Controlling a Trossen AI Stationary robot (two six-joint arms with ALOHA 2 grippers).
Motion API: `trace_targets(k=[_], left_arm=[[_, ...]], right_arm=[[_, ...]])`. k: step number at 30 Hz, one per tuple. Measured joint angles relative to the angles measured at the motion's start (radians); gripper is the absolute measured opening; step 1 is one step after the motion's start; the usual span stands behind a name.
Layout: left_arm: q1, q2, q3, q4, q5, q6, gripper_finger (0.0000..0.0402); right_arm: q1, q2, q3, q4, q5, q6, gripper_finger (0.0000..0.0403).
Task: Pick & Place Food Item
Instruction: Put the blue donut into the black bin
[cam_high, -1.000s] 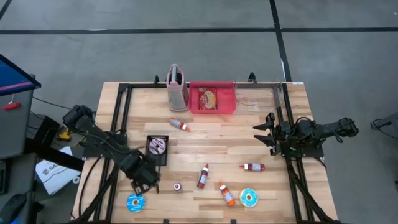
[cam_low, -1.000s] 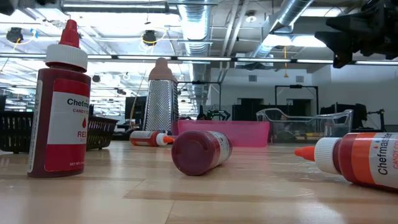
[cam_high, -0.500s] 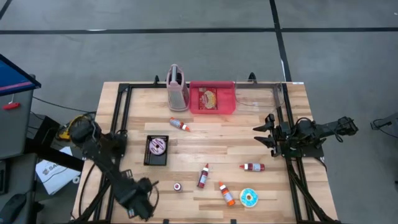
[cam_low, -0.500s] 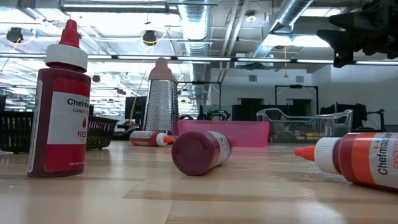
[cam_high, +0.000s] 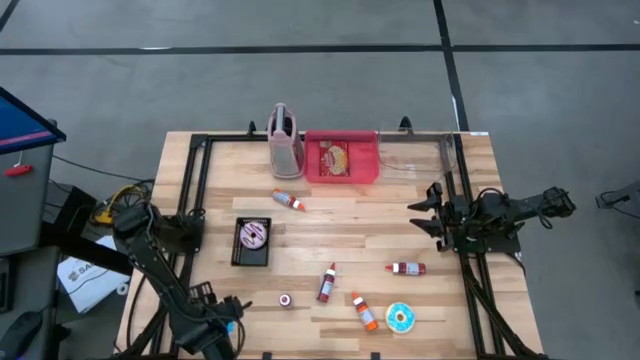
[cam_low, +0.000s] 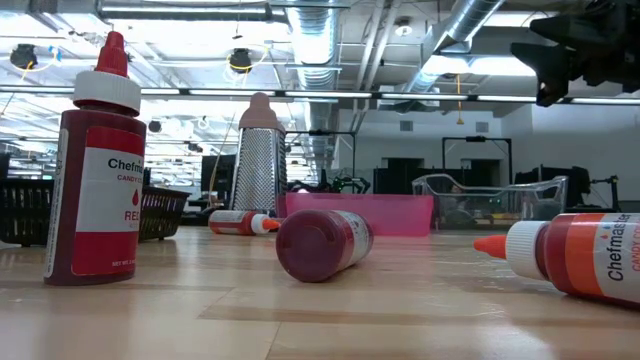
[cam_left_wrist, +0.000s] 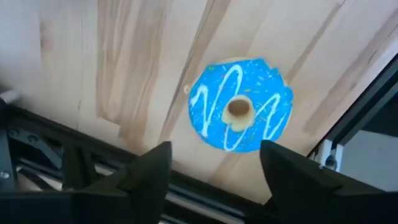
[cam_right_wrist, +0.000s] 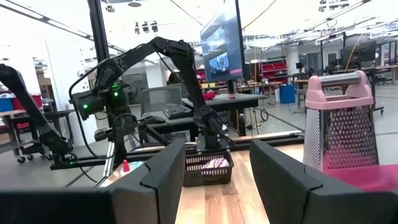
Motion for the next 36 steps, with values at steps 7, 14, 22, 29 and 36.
trace_targets(k=[7,14,22,29,36], left_arm=[[0.0,0.0,-0.009,0.007,-0.055,-0.001,0.0292],[0.003,0.0,-0.085,0.113,-0.043,-0.003,0.0291],[-0.003,0.0,-0.135,0.112,-0.042,-0.018,0.029],[-0.014,0.0,-0.146,0.127,-0.031,-0.043,0.0289],[-0.025,0.0,-0.146,0.137,-0.034,-0.076,0.0289]], right_arm=[[0.021,0.0,0.0,-0.001,0.0,-0.014,0.0175],[0.02,0.0,0.0,-0.002,0.0,-0.016,0.0175],[0.02,0.0,0.0,-0.002,0.0,-0.012,0.0175],[0.02,0.0,0.0,-0.002,0.0,-0.009,0.0175],[0.02,0.0,0.0,-0.003,-0.004,-0.009,0.0175]])
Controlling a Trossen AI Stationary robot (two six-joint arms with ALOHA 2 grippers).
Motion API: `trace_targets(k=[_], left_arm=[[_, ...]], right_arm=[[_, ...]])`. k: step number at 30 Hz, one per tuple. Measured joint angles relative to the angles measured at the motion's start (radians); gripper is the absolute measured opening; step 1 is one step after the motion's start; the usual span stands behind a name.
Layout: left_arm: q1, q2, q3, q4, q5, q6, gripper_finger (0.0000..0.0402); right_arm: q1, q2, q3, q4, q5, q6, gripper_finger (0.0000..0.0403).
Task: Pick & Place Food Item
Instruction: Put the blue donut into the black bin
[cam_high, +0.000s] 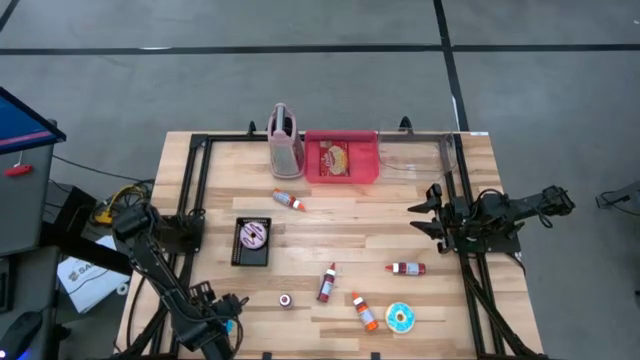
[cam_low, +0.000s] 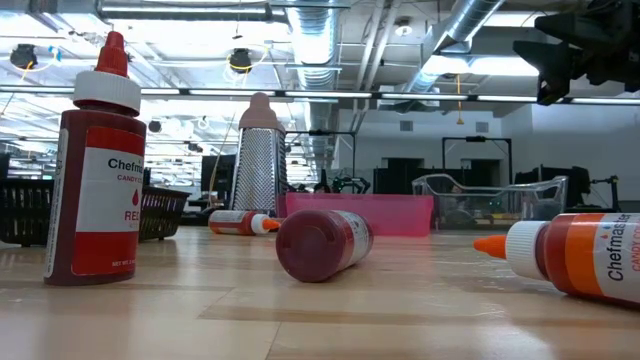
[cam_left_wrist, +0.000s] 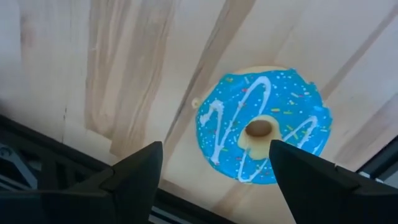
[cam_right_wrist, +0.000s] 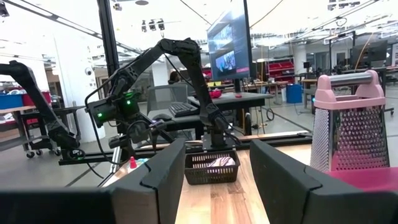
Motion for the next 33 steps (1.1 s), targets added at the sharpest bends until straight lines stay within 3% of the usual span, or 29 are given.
trace_targets(k=[33], left_arm=[[-0.019,0.0,-0.131,0.17,-0.018,-0.076,0.0274]], right_arm=[[0.0,0.0,0.0,0.003,-0.018,0.01,0.0175]])
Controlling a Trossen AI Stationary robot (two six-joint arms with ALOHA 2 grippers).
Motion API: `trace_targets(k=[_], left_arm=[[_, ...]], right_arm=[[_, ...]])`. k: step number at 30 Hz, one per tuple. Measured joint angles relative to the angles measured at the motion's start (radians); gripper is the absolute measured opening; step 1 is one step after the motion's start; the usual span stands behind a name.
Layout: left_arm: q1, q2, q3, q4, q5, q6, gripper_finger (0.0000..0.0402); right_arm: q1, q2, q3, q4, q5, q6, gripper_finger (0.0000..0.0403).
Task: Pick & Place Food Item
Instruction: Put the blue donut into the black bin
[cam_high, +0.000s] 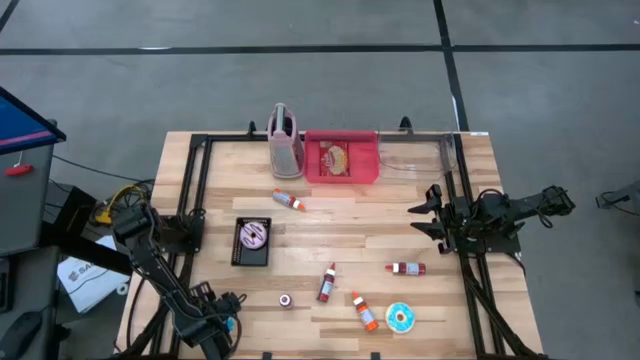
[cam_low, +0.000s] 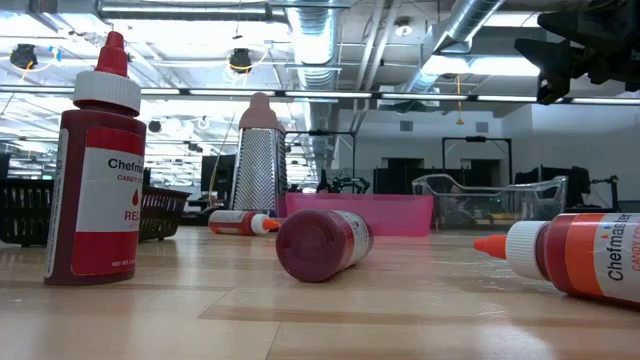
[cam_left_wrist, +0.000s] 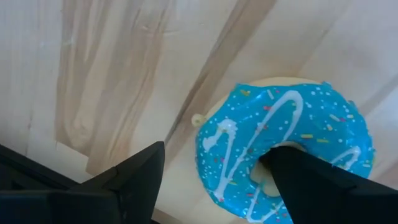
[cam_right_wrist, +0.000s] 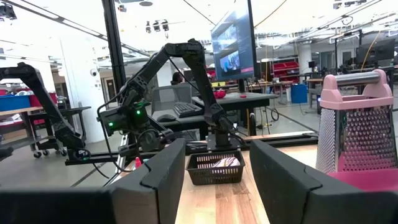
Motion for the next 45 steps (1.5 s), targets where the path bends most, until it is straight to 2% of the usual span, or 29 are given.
trace_targets(k=[13,22,28,40,45], left_arm=[[0.001,-0.002,0.0,0.032,-0.018,-0.009,0.0166],[0.021,-0.071,0.0,0.008,-0.186,-0.043,0.0123],[0.047,-0.154,0.0,-0.06,-0.399,-0.112,0.0098],[0.229,-0.24,0.0,-0.26,-0.658,-0.12,0.0077],[0.329,-0.257,0.0,-0.294,-0.67,-0.102,0.0076]], right_arm=[[0.0,0.0,0.0,0.001,0.0,0.0,0.0175],[0.0,0.0,0.0,0.006,0.0,0.002,0.0175],[0.0,0.0,0.0,0.006,0.0,0.001,0.0175],[0.0,0.0,0.0,0.002,-0.004,-0.001,0.0175],[0.0,0.0,0.0,-0.001,-0.004,-0.001,0.0175]])
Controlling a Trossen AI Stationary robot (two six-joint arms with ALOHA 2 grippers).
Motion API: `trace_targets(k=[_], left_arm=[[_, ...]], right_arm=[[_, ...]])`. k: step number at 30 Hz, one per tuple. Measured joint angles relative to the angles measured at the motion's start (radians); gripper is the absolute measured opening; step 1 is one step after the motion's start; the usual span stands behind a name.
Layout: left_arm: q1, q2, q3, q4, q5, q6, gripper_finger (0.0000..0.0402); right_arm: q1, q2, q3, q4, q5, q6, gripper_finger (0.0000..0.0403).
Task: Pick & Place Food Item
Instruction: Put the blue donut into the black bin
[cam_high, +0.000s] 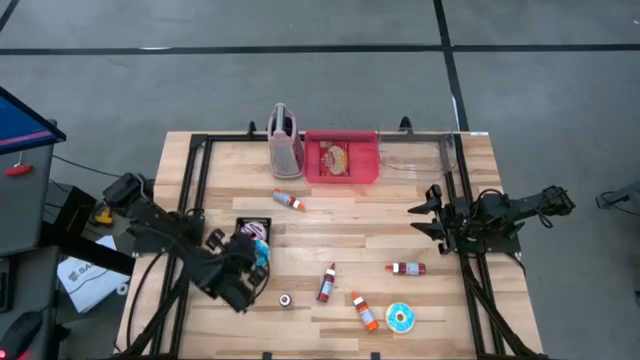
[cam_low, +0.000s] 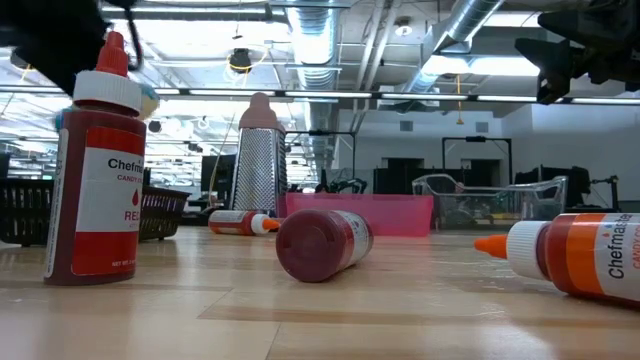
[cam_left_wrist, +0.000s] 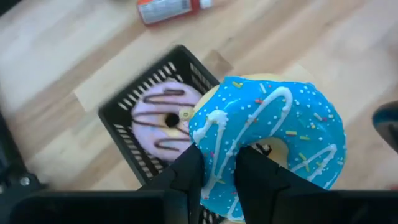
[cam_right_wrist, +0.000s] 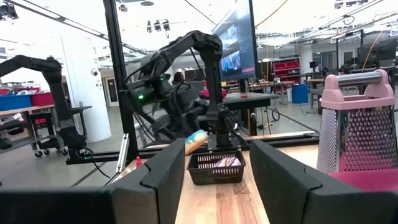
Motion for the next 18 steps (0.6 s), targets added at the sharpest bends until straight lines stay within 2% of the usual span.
trace_targets(k=[6,11,18], left_arm=[[0.097,-0.001,-0.01,-0.039,0.007,0.022,0.0076],[0.136,0.0,-0.098,-0.025,0.068,0.022,0.0076],[0.173,-0.023,-0.195,0.017,0.059,-0.003,0.0076]], right_arm=[[0.0,0.0,0.0,-0.021,-0.001,0.001,0.0175],[0.0,0.0,0.0,-0.029,-0.001,0.003,0.0175],[0.0,0.0,0.0,-0.021,-0.001,0.005,0.0175]])
